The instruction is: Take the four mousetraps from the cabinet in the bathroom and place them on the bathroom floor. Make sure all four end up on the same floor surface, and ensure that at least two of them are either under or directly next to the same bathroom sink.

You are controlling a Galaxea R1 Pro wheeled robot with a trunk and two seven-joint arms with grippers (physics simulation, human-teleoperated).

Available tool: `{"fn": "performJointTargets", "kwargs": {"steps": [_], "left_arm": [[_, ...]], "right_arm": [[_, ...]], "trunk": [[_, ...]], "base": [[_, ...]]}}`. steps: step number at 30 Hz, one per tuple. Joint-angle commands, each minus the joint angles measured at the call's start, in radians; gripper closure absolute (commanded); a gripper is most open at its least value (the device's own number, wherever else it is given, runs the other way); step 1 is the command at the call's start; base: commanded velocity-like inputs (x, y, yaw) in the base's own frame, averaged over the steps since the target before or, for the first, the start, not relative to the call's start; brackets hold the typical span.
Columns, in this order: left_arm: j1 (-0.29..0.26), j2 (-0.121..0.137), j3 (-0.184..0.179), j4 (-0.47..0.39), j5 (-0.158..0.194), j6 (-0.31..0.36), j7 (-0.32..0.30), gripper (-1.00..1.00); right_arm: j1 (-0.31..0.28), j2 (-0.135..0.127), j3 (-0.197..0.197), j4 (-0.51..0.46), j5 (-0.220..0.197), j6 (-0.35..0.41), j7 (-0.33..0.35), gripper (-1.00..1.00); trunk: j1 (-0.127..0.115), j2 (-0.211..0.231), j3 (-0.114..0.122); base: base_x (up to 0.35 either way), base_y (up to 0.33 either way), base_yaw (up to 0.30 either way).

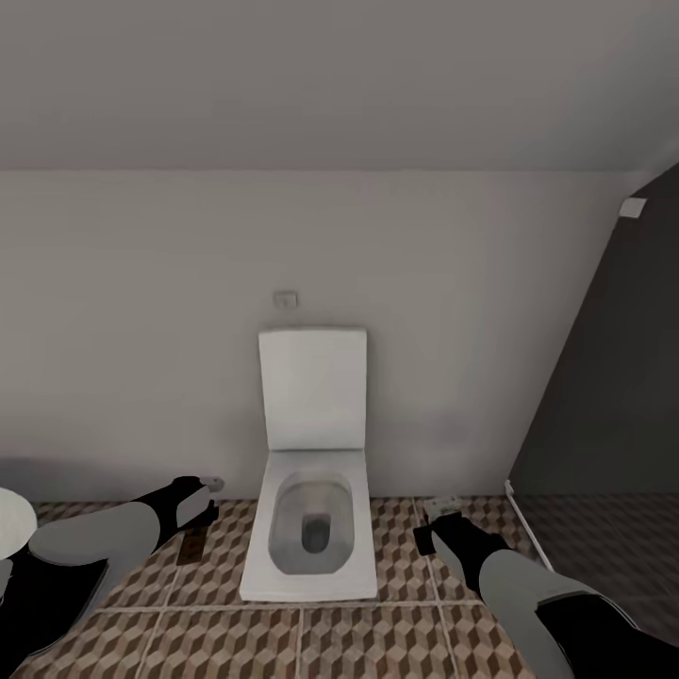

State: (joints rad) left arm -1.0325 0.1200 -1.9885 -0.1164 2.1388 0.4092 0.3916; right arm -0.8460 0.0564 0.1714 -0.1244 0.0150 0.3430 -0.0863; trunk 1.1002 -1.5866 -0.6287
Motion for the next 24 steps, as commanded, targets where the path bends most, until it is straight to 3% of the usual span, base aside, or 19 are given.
{"fn": "performJointTargets", "kwargs": {"steps": [1,24], "left_arm": [[-0.001,0.001,-0.004,-0.003,0.005,0.000,0.007,1.00],[-0.001,0.021,-0.004,0.006,0.004,-0.049,0.004,1.00]], "right_arm": [[0.001,0.000,0.006,-0.002,0.000,0.004,-0.001,1.00],[0.004,0.000,0.006,-0.002,0.000,-0.003,-0.003,1.00]], "trunk": [[0.004,-0.008,-0.004],[0.092,-0.169,-0.076]], "base": [[0.000,0.000,0.000],[0.000,0.000,0.000]]}}
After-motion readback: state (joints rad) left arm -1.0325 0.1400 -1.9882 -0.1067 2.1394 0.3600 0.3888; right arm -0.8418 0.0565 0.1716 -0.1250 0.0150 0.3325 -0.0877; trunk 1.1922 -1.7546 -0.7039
